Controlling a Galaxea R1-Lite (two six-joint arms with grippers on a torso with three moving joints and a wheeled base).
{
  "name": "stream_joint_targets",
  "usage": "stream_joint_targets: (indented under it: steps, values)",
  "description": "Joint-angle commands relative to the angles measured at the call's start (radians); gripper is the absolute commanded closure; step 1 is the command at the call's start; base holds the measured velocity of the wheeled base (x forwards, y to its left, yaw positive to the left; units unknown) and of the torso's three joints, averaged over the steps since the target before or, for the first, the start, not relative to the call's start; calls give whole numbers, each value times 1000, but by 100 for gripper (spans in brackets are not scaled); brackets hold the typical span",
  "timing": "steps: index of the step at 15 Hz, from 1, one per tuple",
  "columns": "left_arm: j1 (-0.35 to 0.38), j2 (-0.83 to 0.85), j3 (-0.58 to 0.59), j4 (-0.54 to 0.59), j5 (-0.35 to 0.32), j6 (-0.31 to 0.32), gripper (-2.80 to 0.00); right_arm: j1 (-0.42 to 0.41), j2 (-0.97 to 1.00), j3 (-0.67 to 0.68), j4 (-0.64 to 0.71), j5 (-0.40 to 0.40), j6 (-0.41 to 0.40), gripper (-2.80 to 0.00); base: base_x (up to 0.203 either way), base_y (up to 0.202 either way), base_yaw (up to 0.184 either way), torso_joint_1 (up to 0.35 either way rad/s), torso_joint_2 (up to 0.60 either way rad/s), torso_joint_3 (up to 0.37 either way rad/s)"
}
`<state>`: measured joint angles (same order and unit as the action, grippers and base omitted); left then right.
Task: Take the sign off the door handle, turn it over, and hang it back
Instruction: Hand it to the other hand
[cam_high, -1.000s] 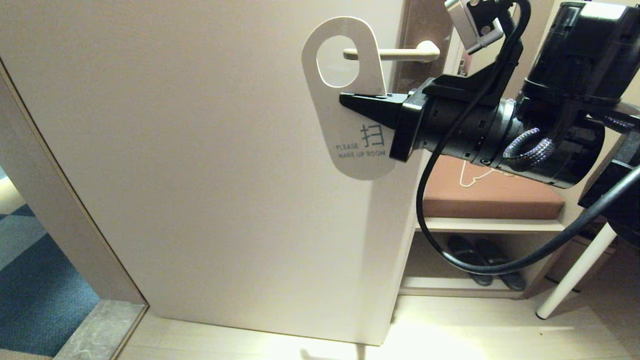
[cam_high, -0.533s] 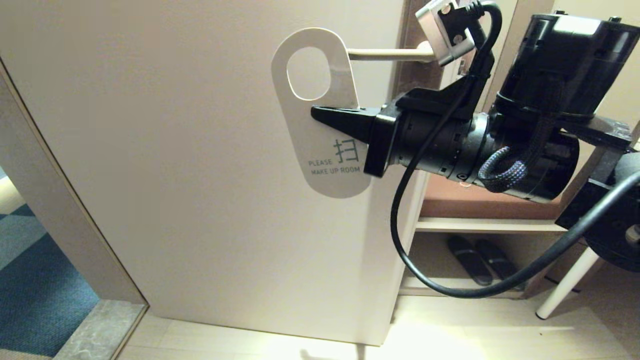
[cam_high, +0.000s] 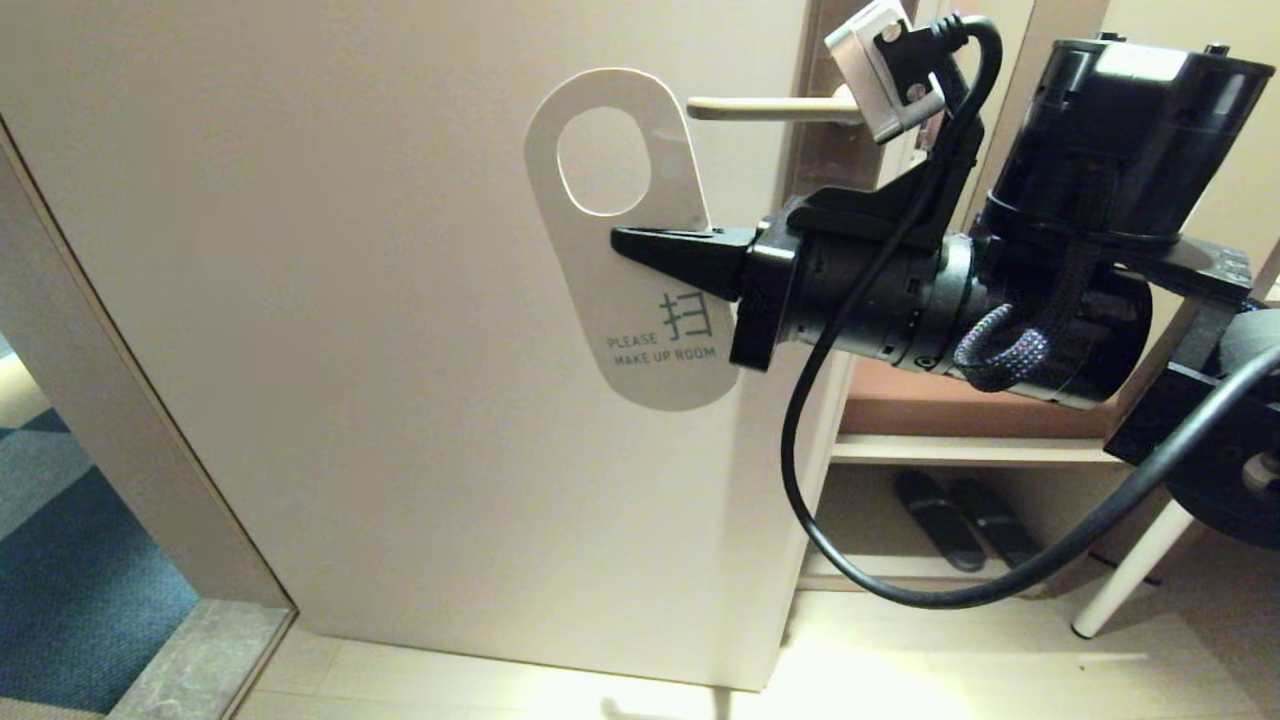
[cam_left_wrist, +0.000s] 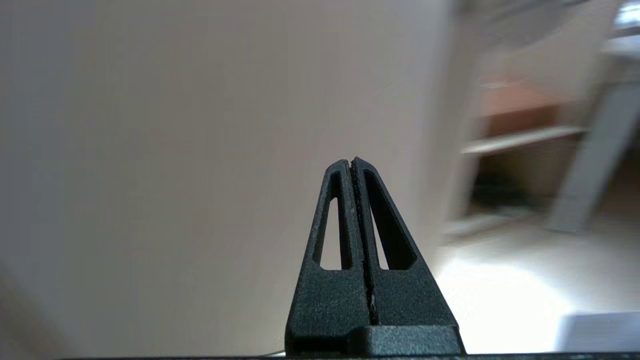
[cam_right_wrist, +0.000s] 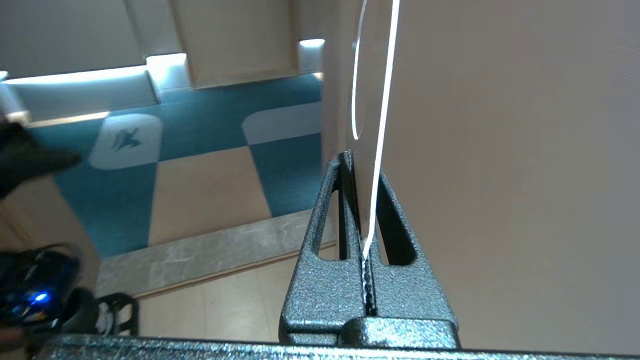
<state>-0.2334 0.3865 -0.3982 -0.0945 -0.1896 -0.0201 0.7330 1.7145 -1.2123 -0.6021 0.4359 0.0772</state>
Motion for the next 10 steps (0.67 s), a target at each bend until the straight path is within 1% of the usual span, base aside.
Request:
stream_joint_targets:
  steps: [1, 3, 5, 6, 7, 10]
  values:
    - [-131, 133, -57, -16, -4, -31, 0, 0, -9, -3, -4, 23, -1, 0, 0, 0, 0, 0, 0, 0]
    - [-295, 201, -89, -59, -8, -107, 0, -1, -25, 0, -2, 24, 1, 0, 0, 0, 0, 0, 0, 0]
    - [-403, 308, -108, -135, -10, -165, 0, -2, -38, 4, -2, 24, 1, 0, 0, 0, 0, 0, 0, 0]
    - [-432, 367, -121, -179, -16, -183, 0, -2, -42, 4, -2, 24, 1, 0, 0, 0, 0, 0, 0, 0]
    - [-446, 421, -136, -220, -35, -197, 0, -1, -44, 4, -2, 24, -1, 0, 0, 0, 0, 0, 0, 0]
    - [-455, 604, -198, -360, -163, -243, 0, -1, -44, 0, -2, 26, -2, 0, 0, 0, 0, 0, 0, 0]
